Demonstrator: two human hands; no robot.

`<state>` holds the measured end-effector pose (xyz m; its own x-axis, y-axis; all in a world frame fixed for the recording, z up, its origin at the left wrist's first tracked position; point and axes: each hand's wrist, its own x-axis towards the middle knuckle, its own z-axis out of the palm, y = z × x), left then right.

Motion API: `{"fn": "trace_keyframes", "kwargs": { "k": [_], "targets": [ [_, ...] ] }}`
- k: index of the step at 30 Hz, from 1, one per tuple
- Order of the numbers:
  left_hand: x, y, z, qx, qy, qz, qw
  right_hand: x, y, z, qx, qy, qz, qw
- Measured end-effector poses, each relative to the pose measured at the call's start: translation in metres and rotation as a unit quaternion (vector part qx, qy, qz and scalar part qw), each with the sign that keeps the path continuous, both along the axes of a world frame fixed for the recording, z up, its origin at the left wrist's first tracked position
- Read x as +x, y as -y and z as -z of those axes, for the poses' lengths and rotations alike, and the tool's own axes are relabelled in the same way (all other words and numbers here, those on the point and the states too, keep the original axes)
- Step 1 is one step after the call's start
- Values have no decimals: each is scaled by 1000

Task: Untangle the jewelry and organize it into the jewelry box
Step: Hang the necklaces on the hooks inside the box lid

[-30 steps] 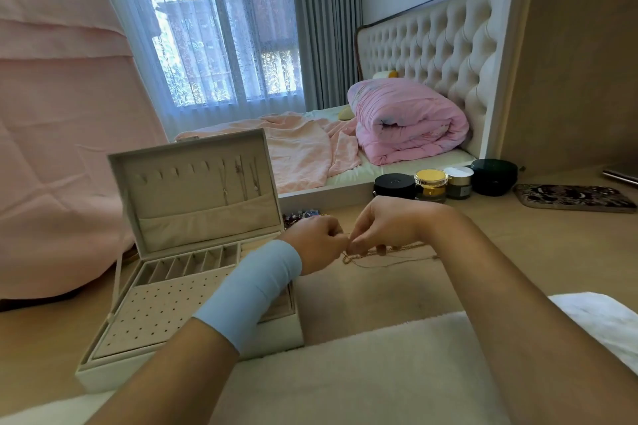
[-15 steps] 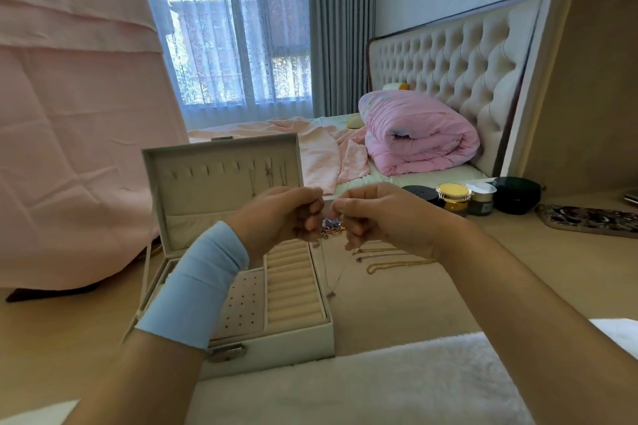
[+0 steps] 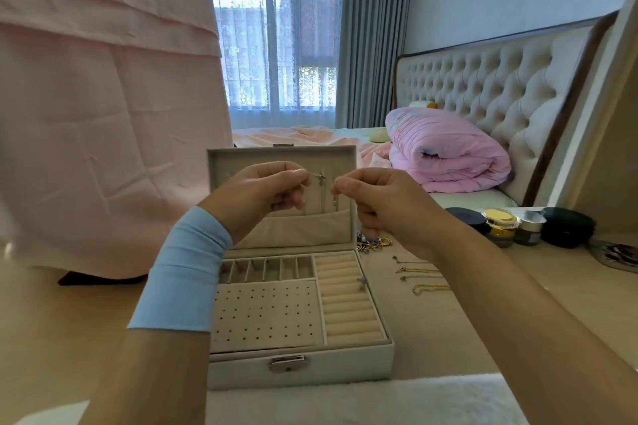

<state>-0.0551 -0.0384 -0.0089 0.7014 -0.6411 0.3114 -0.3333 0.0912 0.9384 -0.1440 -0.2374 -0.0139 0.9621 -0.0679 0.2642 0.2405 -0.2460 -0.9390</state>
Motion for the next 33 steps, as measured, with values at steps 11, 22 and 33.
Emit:
{"fn": "trace_keyframes", "kwargs": {
  "k": [11,22,33],
  "targets": [
    [19,-12,7,73,19,-130,989,53,-40,17,-7,-108,-82,991],
    [47,-5,23,68,117,-317,939,91,-48,13,-52,45,97,993],
    [47,9,32,79,64,-437,894,125,-59,17,-119,147,330,925]
  ]
}}
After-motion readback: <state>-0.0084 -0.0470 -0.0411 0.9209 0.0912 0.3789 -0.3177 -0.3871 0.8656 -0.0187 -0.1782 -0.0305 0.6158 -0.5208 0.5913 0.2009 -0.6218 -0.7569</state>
